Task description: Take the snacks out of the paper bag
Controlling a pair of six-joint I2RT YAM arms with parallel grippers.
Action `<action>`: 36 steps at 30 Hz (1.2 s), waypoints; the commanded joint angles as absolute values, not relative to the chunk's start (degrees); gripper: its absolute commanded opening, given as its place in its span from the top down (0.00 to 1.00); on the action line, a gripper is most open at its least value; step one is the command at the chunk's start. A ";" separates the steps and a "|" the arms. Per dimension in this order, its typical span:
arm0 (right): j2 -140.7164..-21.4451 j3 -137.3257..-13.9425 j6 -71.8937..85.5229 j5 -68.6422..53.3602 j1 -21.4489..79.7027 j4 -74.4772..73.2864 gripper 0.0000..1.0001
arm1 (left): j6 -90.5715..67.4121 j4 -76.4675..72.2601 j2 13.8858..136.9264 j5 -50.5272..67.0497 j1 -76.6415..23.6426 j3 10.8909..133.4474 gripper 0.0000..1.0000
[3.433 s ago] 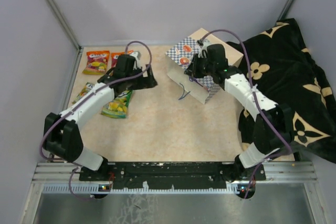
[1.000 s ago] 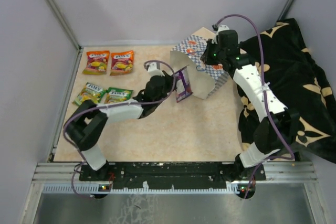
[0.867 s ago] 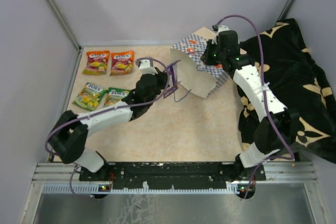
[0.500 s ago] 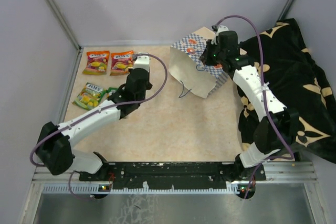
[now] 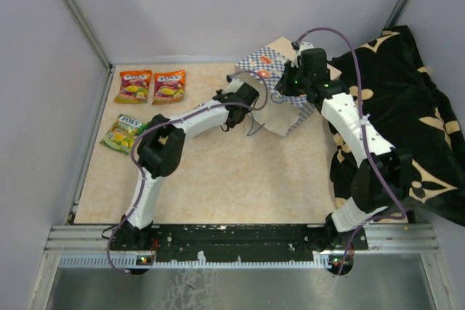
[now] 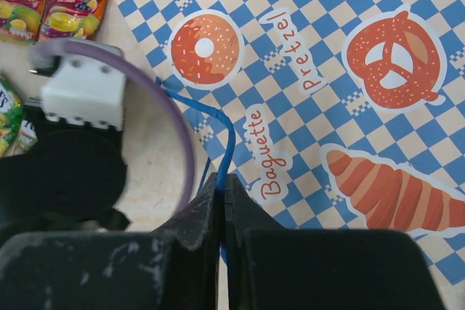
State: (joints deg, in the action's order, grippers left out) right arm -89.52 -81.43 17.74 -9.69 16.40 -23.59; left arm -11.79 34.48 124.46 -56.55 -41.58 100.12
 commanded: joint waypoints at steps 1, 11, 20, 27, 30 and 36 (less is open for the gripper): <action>-86.60 -81.47 16.76 -9.40 15.90 -21.79 1.00 | -17.09 46.69 129.63 -59.08 -44.04 105.90 1.00; -86.84 -81.61 16.77 -10.44 15.89 -21.80 1.00 | -7.85 35.62 117.69 -25.04 -45.58 100.51 0.08; -86.99 -80.64 16.73 -12.12 15.90 -21.13 1.00 | 3.29 25.85 98.38 7.59 -30.50 78.30 0.06; -86.10 -79.72 16.98 -14.25 15.91 -20.77 1.00 | 14.97 37.26 107.95 14.13 -21.02 88.58 0.07; -85.13 -77.90 17.05 -14.58 15.91 -20.33 1.00 | 18.45 36.72 110.11 12.73 -20.48 88.79 0.08; -84.73 -76.98 16.83 -14.29 15.87 -20.46 1.00 | 18.95 33.69 111.45 16.36 -20.48 85.62 0.27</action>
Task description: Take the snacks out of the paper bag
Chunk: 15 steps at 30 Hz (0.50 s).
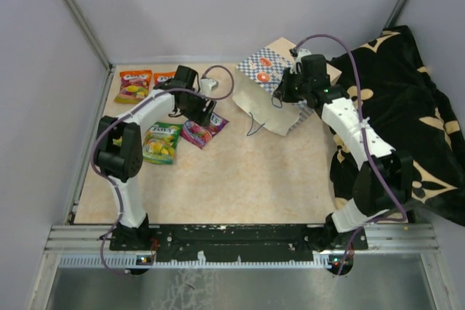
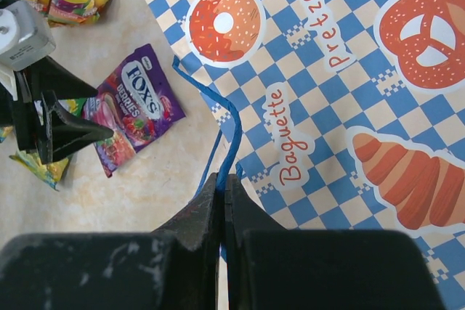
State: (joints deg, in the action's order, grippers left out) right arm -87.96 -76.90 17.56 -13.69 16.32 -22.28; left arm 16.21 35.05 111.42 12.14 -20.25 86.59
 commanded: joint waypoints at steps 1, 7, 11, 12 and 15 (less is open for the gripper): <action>-84.66 -77.01 16.83 -14.19 15.90 -20.52 1.00 | 18.64 33.44 112.24 16.14 -20.45 85.27 0.33; -83.73 -77.10 16.79 -13.67 15.91 -21.22 1.00 | 13.81 31.31 118.71 10.11 -20.41 85.82 0.43; -82.86 -76.55 16.91 -13.54 15.91 -21.73 1.00 | 7.61 28.45 121.96 3.63 -20.48 88.51 0.44; -82.61 -76.29 17.02 -13.54 15.91 -21.78 1.00 | 5.75 27.95 122.71 2.17 -20.48 89.75 0.43; -81.43 -75.71 17.22 -13.22 15.91 -22.13 1.00 | -0.56 27.70 126.35 -3.05 -20.48 95.21 0.39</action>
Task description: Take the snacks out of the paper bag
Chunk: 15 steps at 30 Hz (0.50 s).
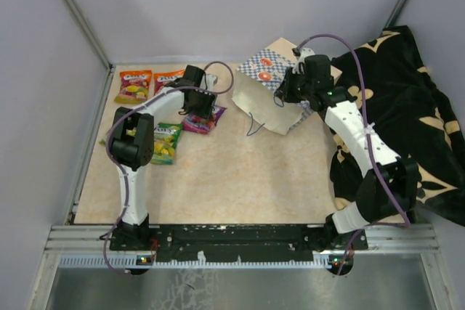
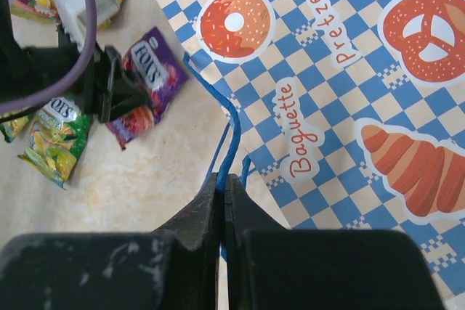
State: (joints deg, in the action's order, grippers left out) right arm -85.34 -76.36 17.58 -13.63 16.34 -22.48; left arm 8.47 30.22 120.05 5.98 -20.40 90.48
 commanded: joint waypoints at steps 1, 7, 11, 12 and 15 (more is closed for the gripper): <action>-80.94 -75.49 17.20 -12.82 15.91 -22.23 1.00 | -3.03 27.98 127.69 -4.62 -20.47 98.13 0.39; -80.07 -75.95 17.18 -12.06 15.89 -23.25 1.00 | -10.92 28.09 135.05 -9.47 -19.95 109.97 0.35; -80.47 -76.28 17.23 -12.13 15.91 -23.52 1.00 | -13.79 27.13 138.79 -7.88 -17.80 115.77 0.34; -80.57 -76.35 17.15 -12.18 15.90 -23.59 1.00 | -13.93 26.06 139.40 -6.35 -17.23 116.34 0.34; -81.19 -76.50 17.07 -12.09 15.91 -23.73 1.00 | -13.13 21.87 141.08 -2.61 -15.70 117.98 0.33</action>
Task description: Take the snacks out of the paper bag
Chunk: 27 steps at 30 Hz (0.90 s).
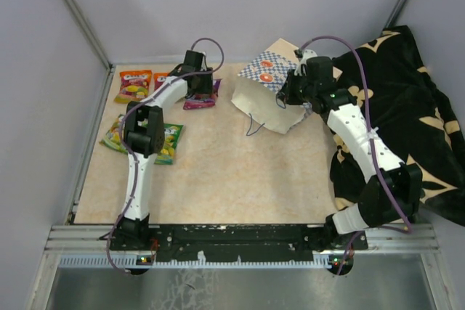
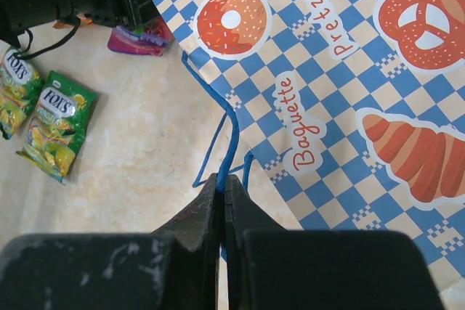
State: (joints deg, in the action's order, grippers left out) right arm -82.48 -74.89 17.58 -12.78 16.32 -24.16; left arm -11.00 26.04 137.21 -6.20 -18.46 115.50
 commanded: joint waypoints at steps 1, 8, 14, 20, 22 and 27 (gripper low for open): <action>-81.47 -76.61 17.01 -12.26 15.86 -23.81 1.00 | -12.86 21.77 141.90 -2.25 -15.22 119.44 0.33; -83.10 -77.95 16.71 -12.76 15.91 -23.99 1.00 | -8.08 19.08 142.82 2.54 -13.67 123.54 0.27; -85.50 -83.11 16.39 -11.14 15.91 -24.74 1.00 | -2.98 6.80 126.13 12.89 -15.94 107.05 0.00; -89.88 -92.25 17.71 -7.93 15.86 -27.39 1.00 | -0.27 -16.48 105.53 24.26 -25.54 84.89 0.00; -91.46 -96.28 18.34 -7.93 15.82 -28.91 1.00 | -2.20 -24.35 105.00 30.78 -28.09 81.19 0.00; -93.15 -104.43 18.48 -3.54 15.82 -36.26 1.00 | -23.70 -49.06 117.06 38.86 -30.29 80.87 0.00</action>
State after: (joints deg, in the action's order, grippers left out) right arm -92.97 -97.56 18.22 -8.08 16.32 -31.09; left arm -8.36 -27.83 105.78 30.22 -31.44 82.41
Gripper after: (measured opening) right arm 0.009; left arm 0.998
